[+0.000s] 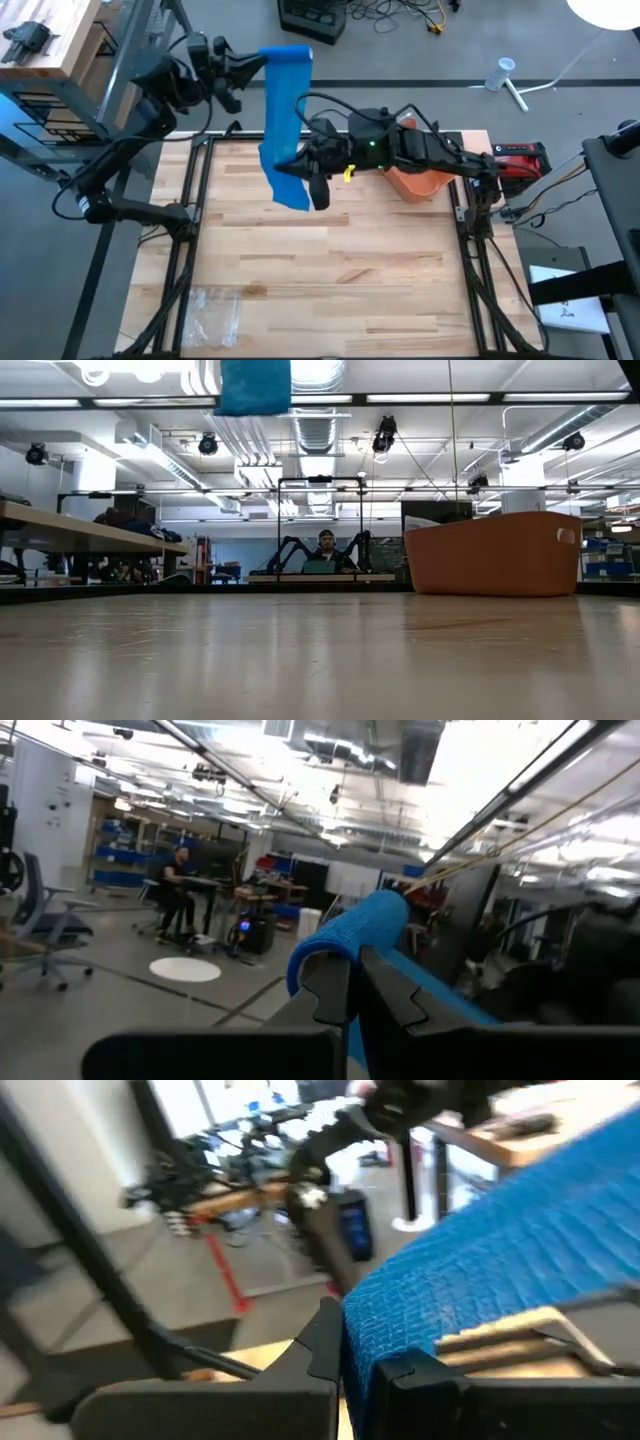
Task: Roll bandage
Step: Roll the blue bandage
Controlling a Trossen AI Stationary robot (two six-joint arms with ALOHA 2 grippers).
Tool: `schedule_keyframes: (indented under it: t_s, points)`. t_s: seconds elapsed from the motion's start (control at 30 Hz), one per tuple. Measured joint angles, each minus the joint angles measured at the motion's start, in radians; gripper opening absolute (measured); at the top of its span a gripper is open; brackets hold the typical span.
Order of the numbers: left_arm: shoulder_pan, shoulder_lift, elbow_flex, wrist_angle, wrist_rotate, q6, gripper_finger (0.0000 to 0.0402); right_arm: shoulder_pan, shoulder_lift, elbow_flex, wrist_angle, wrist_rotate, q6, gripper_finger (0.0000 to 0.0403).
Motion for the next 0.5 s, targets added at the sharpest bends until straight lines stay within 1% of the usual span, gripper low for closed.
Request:
schedule_keyframes:
  t_s: [0.1, 0.17, 0.37, 0.5]
  points:
    - [0.008, 0.022, 0.000, -0.001, 0.001, 0.037, 0.0002, 0.015, -0.002, 0.000, 0.052, -0.063, 0.035, 0.0002]
    - [0.008, 0.034, 0.000, -0.009, 0.000, 0.050, 0.0002, 0.023, -0.006, 0.000, 0.086, -0.083, 0.052, 0.0002]
    - [0.008, 0.041, 0.000, -0.064, 0.005, 0.084, 0.0002, 0.034, -0.036, 0.000, 0.112, -0.084, 0.053, 0.0002]
    - [0.009, 0.003, -0.001, -0.023, 0.009, 0.081, 0.0002, 0.029, -0.052, 0.001, 0.064, -0.077, 0.048, 0.0003]
